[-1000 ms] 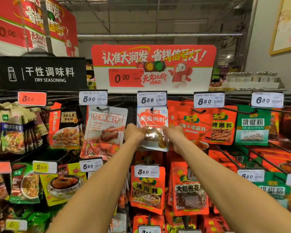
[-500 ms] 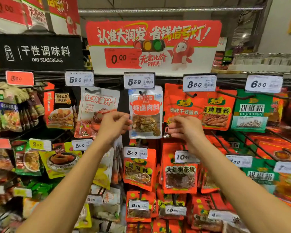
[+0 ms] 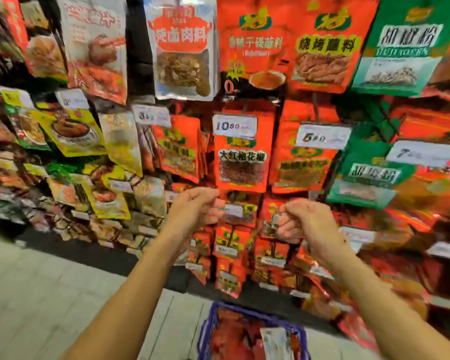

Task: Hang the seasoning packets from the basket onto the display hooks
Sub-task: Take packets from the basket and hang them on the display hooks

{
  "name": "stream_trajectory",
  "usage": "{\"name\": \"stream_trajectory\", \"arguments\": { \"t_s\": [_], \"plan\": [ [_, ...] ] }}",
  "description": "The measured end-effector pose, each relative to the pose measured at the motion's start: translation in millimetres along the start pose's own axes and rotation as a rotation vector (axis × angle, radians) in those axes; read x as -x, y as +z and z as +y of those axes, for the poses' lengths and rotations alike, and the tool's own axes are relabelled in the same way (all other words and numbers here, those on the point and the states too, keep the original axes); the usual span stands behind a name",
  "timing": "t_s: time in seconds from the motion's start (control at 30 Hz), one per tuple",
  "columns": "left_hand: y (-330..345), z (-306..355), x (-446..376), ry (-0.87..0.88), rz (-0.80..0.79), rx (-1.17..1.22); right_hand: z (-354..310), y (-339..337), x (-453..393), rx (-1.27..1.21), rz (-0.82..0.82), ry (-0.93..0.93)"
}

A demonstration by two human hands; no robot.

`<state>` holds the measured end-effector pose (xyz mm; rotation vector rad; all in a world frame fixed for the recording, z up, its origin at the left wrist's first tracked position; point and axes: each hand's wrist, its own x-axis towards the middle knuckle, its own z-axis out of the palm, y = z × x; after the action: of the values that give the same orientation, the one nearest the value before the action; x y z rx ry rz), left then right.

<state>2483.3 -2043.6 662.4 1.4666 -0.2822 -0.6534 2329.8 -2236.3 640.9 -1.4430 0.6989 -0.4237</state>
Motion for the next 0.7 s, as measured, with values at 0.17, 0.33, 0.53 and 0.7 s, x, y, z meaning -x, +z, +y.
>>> {"name": "stream_trajectory", "arguments": {
  "t_s": [0.17, 0.33, 0.53, 0.7],
  "plan": [
    [10.2, -147.7, 3.0, -0.381, 0.049, -0.077, 158.9, -34.0, 10.6, 0.0, 0.061, 0.401],
    [2.2, -311.9, 11.9, -0.728, 0.089, -0.217, 323.3, -45.2, 36.9, -0.024, 0.177, 0.796],
    [-20.1, -484.8, 15.5, -1.024, 0.092, -0.282, 509.1, -45.1, 60.0, 0.176, 0.247, 0.937],
    [-36.7, -597.4, 4.0, -1.115, 0.029, -0.396, 635.9, -54.4, 55.4, 0.592, 0.143, 0.947]
  ]
}}
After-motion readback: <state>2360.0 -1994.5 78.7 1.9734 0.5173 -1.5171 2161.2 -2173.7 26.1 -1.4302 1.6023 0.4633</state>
